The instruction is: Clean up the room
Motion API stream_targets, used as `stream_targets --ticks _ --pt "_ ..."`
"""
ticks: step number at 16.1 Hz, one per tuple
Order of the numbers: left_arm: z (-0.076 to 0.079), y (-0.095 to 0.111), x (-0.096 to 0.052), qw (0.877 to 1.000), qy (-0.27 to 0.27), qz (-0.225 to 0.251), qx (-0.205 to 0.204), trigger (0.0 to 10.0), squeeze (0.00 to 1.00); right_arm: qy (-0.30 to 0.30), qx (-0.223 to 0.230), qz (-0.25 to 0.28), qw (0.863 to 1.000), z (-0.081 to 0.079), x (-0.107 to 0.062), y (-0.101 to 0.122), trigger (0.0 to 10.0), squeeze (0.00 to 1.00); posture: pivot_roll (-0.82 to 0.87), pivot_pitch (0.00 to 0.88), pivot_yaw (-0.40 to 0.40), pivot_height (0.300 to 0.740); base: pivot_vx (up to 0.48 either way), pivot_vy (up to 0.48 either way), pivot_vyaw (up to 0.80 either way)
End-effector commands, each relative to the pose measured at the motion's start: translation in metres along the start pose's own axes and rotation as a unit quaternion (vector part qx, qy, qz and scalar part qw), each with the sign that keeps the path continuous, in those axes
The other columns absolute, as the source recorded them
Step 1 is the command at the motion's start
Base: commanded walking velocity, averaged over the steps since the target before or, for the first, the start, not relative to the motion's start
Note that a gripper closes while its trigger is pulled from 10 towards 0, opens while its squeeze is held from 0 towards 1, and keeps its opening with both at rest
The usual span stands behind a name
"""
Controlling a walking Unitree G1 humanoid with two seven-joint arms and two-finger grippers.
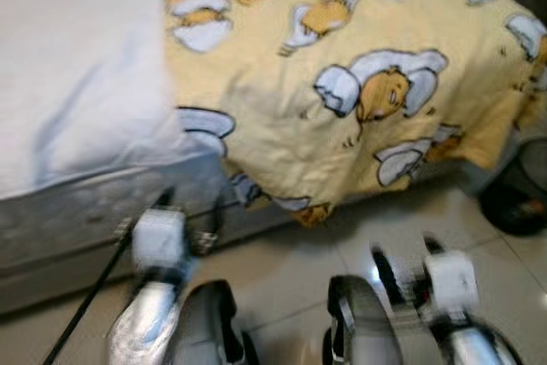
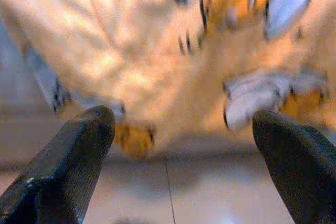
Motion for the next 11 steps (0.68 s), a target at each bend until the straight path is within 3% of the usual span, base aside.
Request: stream_targets --ticks 1,2,4,6,9,11 --pt "-0.014 -0.013 0.0 0.999 0.024 -0.034 -0.014 10.0 0.0 -0.006 -0.006 -0.001 1.0 0.0 0.002 0.003 10.0 0.0 -0.18 0.03 0.049 0.596 0.48 0.0 0.0" --pt "-0.019 -0.007 0.004 0.998 0.038 -0.037 -0.029 10.0 0.0 -0.009 -0.007 0.004 1.0 0.001 0.007 0.008 10.0 0.0 -0.18 0.027 0.049 0.596 0.48 0.0 0.0" --pt "-0.014 0.006 0.01 0.998 0.035 -0.033 -0.051 10.0 0.0 -0.012 -0.009 0.006 1.0 0.003 0.013 0.012 10.0 0.0 -0.19 0.024 0.048 0.596 0.48 0.0 0.0" --pt "-0.016 0.006 0.017 0.996 0.043 -0.036 -0.063 10.0 0.0 -0.011 -0.013 0.002 1.0 0.002 0.016 0.01 10.0 0.0 -0.2 0.025 0.044 0.596 0.48 0.0 0.0" --pt "-0.017 0.009 0.022 0.996 0.046 -0.033 -0.063 10.0 0.0 -0.004 -0.023 -0.001 1.0 0.0 0.021 0.009 10.0 0.0 -0.2 0.032 0.041 0.596 0.48 0.0 0.0" --pt "-0.017 0.021 0.024 0.999 0.038 -0.014 -0.027 10.0 0.0 0.001 -0.023 -0.003 1.0 0.0 0.026 0.009 10.0 0.0 -0.18 0.032 0.036 0.596 0.24 0.0 0.0"
Point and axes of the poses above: a point about 5 cm out from each wrist's last joint towards the gripper, its own x axis pointing out of the wrist towards the gripper, its own y axis along the axis of the wrist's last joint, z = x × y, the point moved 6 cm from there along x, pointing out of the wrist towards the gripper, and after that the axes turned 9 degrees about x, right-handed, at the moved point
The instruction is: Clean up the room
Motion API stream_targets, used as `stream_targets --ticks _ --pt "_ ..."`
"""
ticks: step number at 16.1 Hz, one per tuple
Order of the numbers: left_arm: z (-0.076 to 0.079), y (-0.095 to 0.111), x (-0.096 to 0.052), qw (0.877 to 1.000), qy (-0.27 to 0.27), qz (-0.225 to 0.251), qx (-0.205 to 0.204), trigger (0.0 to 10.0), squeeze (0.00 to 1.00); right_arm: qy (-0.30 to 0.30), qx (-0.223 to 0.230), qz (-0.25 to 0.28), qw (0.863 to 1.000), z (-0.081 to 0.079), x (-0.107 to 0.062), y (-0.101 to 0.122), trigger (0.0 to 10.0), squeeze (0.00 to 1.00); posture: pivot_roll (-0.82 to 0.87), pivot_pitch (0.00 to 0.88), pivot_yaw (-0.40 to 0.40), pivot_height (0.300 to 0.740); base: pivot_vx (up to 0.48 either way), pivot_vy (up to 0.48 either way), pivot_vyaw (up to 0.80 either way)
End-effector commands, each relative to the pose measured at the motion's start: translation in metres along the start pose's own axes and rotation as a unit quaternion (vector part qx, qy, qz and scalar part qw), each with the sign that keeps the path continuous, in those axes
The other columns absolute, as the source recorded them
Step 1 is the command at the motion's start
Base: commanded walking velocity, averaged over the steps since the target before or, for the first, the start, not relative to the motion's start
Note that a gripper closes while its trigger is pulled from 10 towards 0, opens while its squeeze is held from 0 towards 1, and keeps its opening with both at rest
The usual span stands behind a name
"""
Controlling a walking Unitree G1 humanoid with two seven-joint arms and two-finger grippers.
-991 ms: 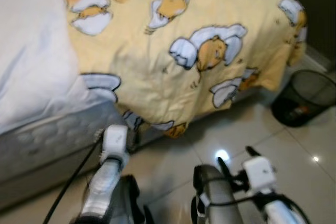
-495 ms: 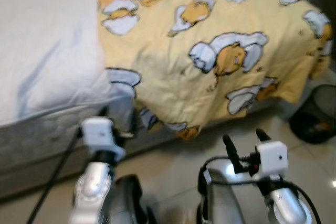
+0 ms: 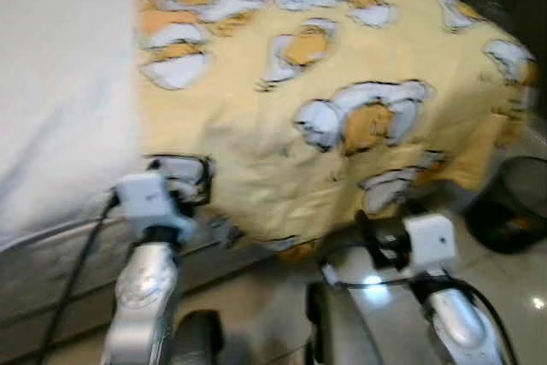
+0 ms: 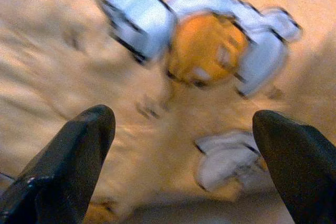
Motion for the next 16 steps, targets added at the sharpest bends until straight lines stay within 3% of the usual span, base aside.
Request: stream_targets --ticks 1,3,4,5,6,7,8,9,11,13,15,16 --pt "-0.01 0.002 -0.005 1.0 0.013 -0.001 0.02 10.0 0.0 0.006 -0.002 0.003 1.0 -0.003 0.005 0.003 10.0 0.0 -0.18 0.032 0.035 0.596 0.0 0.0 0.0" --pt "-0.034 -0.014 -0.023 0.998 0.047 -0.027 0.044 10.0 0.0 0.01 -0.002 0.003 1.0 -0.004 0.006 0.002 10.0 0.0 -0.18 0.034 0.033 0.596 0.0 0.0 0.0" --pt "-0.036 -0.053 -0.057 0.991 0.015 -0.089 0.103 10.0 0.0 0.017 -0.003 0.001 1.0 -0.007 0.005 0.001 10.0 0.0 -0.18 0.038 0.037 0.596 0.0 0.0 0.0" --pt "-0.036 -0.073 -0.074 0.986 -0.005 -0.12 0.113 10.0 0.0 0.017 -0.003 -0.001 1.0 -0.006 0.005 0.0 10.0 0.0 -0.17 0.042 0.036 0.596 0.0 0.0 0.0" --pt "-0.031 -0.084 -0.079 0.985 -0.03 -0.132 0.11 10.0 0.0 0.012 0.0 -0.007 1.0 -0.003 0.004 -0.004 10.0 0.0 -0.17 0.043 0.033 0.596 0.0 0.0 0.0" --pt "-0.009 -0.112 -0.078 0.976 -0.089 -0.187 0.07 10.0 0.0 0.01 0.007 -0.018 1.0 -0.002 0.004 -0.009 10.0 0.0 -0.16 0.052 0.029 0.596 0.0 0.0 0.0" --pt "0.0 -0.133 -0.076 0.967 -0.102 -0.232 0.041 10.0 0.0 0.013 0.011 -0.026 1.0 -0.003 0.004 -0.013 10.0 0.0 -0.16 0.061 0.027 0.596 0.0 0.0 0.0" --pt "0.001 -0.146 -0.072 0.96 -0.096 -0.26 0.037 10.0 0.0 0.019 0.014 -0.033 0.999 -0.005 0.004 -0.016 10.0 0.0 -0.17 0.071 0.017 0.596 0.0 0.0 0.0" --pt "0.01 -0.149 -0.04 0.965 -0.095 -0.239 0.054 10.0 0.0 0.09 0.02 -0.113 0.989 -0.021 -0.007 -0.043 10.0 0.0 -0.21 0.125 -0.017 0.596 0.0 0.0 0.0" --pt "0.02 -0.14 -0.012 0.971 -0.09 -0.215 0.049 10.0 0.0 0.126 0.004 -0.171 0.977 -0.022 -0.02 -0.062 10.0 0.0 -0.26 0.169 -0.048 0.596 0.0 0.0 0.0" --pt "0.012 -0.138 0.004 0.975 -0.059 -0.21 0.047 10.0 0.0 0.175 0.007 -0.215 0.961 -0.03 -0.03 -0.078 10.0 0.0 -0.29 0.193 -0.063 0.596 0.0 0.0 0.0" --pt "0.007 -0.139 0.004 0.976 -0.045 -0.207 0.046 10.0 0.0 0.199 0.013 -0.231 0.952 -0.037 -0.033 -0.079 10.0 0.0 -0.29 0.209 -0.076 0.596 0.0 0.0 0.0"
Point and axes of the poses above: a point about 5 cm out from each wrist's last joint towards the gripper, its own x axis pointing out of the wrist towards the gripper, its own y axis along the axis of the wrist's last joint, z = x × y, the point moved 6 cm from there along x, pointing out of the wrist towards the gripper, and after that the axes turned 9 degrees about x, right-handed, at the moved point
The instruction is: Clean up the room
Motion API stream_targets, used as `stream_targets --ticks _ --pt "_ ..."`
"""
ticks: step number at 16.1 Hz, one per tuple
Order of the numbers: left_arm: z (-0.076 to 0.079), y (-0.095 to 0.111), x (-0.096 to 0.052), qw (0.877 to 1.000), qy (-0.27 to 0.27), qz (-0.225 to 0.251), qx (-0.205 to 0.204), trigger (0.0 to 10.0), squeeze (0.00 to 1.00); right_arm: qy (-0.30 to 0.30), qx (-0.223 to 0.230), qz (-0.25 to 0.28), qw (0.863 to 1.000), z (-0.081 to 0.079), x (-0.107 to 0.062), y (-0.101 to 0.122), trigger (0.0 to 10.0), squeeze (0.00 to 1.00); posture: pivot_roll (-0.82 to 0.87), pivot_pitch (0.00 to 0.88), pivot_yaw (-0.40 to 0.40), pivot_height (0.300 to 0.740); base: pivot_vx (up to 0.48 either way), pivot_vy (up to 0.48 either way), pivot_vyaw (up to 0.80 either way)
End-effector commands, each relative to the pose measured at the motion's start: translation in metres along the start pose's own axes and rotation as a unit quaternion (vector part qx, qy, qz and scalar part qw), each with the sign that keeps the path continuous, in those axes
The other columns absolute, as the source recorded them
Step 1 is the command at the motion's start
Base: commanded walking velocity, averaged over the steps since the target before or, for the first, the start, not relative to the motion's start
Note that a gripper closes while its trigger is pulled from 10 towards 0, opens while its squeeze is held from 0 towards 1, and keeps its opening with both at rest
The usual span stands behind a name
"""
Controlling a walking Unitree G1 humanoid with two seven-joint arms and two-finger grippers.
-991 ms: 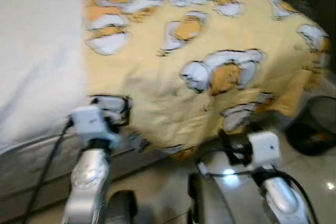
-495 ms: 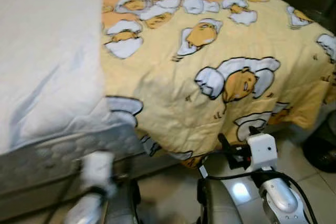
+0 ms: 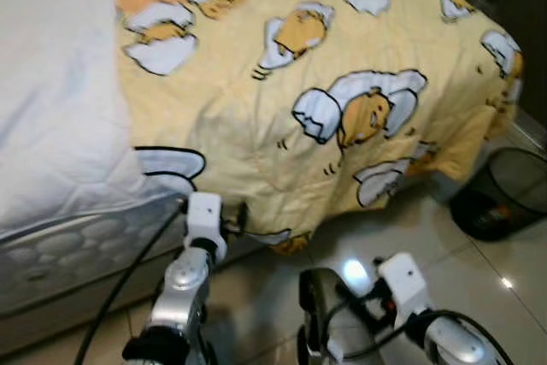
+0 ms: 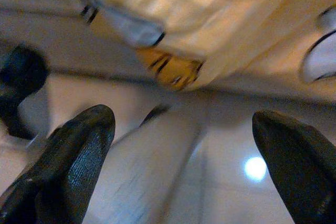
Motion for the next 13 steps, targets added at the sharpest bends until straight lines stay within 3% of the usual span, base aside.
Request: stream_targets --ticks 1,2,4,5,6,8,13 --pt "-0.003 -0.018 -0.007 1.0 0.012 -0.025 -0.005 10.0 0.0 0.022 0.002 -0.011 1.0 -0.006 -0.001 -0.001 10.0 0.0 -0.29 0.211 -0.076 0.596 0.0 0.0 0.0" --pt "-0.012 -0.031 -0.012 0.999 0.029 -0.04 0.001 10.0 0.0 0.051 -0.007 -0.026 0.998 -0.016 -0.003 -0.005 10.0 0.0 -0.29 0.218 -0.08 0.596 0.0 0.0 0.0" --pt "-0.02 -0.04 -0.018 0.998 0.047 -0.046 0.001 10.0 0.0 0.056 -0.005 -0.035 0.998 -0.019 -0.007 -0.01 10.0 0.0 -0.29 0.224 -0.082 0.596 0.0 0.0 0.0" --pt "-0.022 -0.044 -0.024 0.998 0.049 -0.044 0.003 10.0 0.0 0.059 -0.003 -0.041 0.997 -0.02 -0.01 -0.014 10.0 0.0 -0.28 0.23 -0.086 0.596 0.0 0.0 0.0" --pt "-0.018 -0.056 -0.043 0.998 0.041 -0.045 0.021 10.0 0.0 0.072 -0.002 -0.053 0.996 -0.025 -0.015 -0.02 10.0 0.0 -0.28 0.239 -0.088 0.596 0.0 0.0 0.0" --pt "-0.018 -0.058 -0.048 0.998 0.05 -0.04 0.009 10.0 0.0 0.079 -0.001 -0.062 0.995 -0.028 -0.015 -0.024 10.0 0.0 -0.26 0.246 -0.097 0.596 0.0 0.0 0.0" --pt "-0.009 -0.033 -0.027 0.999 0.038 0.001 -0.017 10.0 0.0 0.089 -0.011 -0.07 0.994 -0.03 -0.016 -0.026 10.0 0.0 -0.27 0.245 -0.107 0.596 0.0 0.0 0.0"
Point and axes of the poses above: a point about 5 cm out from each wrist's last joint towards the gripper, its own x axis pointing out of the wrist towards the gripper, its own y axis along the axis of the wrist's last joint, z = x × y, the point moved 6 cm from there along x, pointing out of the wrist towards the gripper, and after that the axes turned 9 degrees about x, right-handed, at the moved point
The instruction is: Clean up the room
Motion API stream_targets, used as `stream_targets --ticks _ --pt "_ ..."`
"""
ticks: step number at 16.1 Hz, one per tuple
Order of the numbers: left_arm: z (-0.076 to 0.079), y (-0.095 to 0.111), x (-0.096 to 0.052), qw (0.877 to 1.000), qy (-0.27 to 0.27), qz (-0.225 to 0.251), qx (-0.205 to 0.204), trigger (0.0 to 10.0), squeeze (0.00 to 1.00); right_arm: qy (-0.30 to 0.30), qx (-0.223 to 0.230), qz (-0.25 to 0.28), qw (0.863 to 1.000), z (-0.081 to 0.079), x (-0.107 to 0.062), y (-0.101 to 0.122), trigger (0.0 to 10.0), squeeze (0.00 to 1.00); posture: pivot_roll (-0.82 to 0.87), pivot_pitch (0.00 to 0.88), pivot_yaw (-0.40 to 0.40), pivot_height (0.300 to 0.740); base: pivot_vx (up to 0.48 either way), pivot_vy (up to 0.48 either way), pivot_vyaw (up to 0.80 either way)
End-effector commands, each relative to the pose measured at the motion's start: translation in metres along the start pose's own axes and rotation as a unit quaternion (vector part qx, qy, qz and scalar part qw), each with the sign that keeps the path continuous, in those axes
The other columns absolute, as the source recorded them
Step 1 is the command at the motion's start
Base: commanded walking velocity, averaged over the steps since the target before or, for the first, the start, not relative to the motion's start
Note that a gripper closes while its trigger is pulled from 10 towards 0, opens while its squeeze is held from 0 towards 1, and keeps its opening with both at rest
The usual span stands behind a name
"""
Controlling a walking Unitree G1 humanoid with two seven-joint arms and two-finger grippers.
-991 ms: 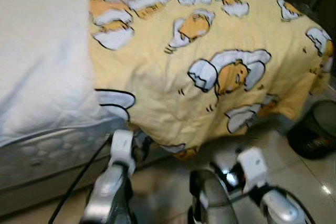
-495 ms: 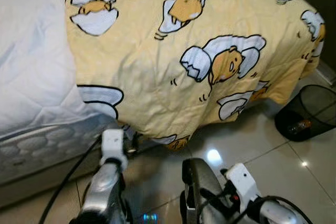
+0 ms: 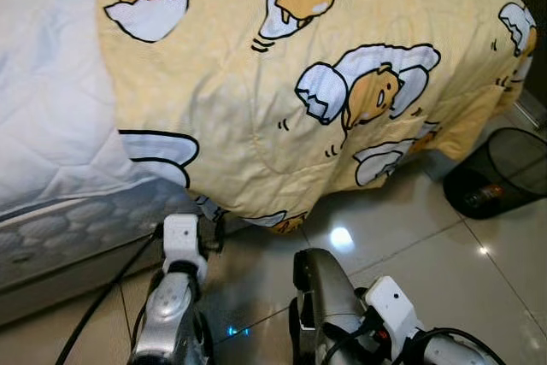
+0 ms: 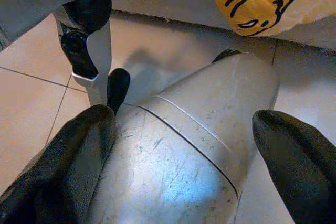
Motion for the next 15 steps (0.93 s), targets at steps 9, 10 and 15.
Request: stream_targets --ticks 9,10,15 --pt "0.021 -0.007 0.026 0.997 -0.022 -0.057 0.052 10.0 0.0 0.001 0.004 -0.018 1.0 -0.007 -0.002 -0.011 10.0 0.0 -0.3 0.245 -0.108 0.596 0.0 0.0 0.0" --pt "0.023 -0.006 0.03 0.996 -0.024 -0.064 0.059 10.0 0.0 0.002 0.004 -0.017 1.0 -0.008 -0.002 -0.01 10.0 0.0 -0.3 0.243 -0.113 0.596 0.0 0.0 0.0" --pt "-0.012 0.02 0.057 0.996 0.047 -0.08 0.017 6.9 0.0 0.006 0.002 -0.013 1.0 -0.014 -0.007 -0.003 10.0 0.0 -0.31 0.243 -0.109 0.596 0.0 0.0 0.0"
Point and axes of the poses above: a point about 5 cm out from each wrist's last joint towards the gripper, its own x axis pointing out of the wrist towards the gripper, its own y axis along the axis of the wrist's last joint, z = x × y, the point moved 6 cm from there along x, pointing out of the wrist towards the gripper, and after that the axes turned 9 degrees about x, right-handed, at the moved point
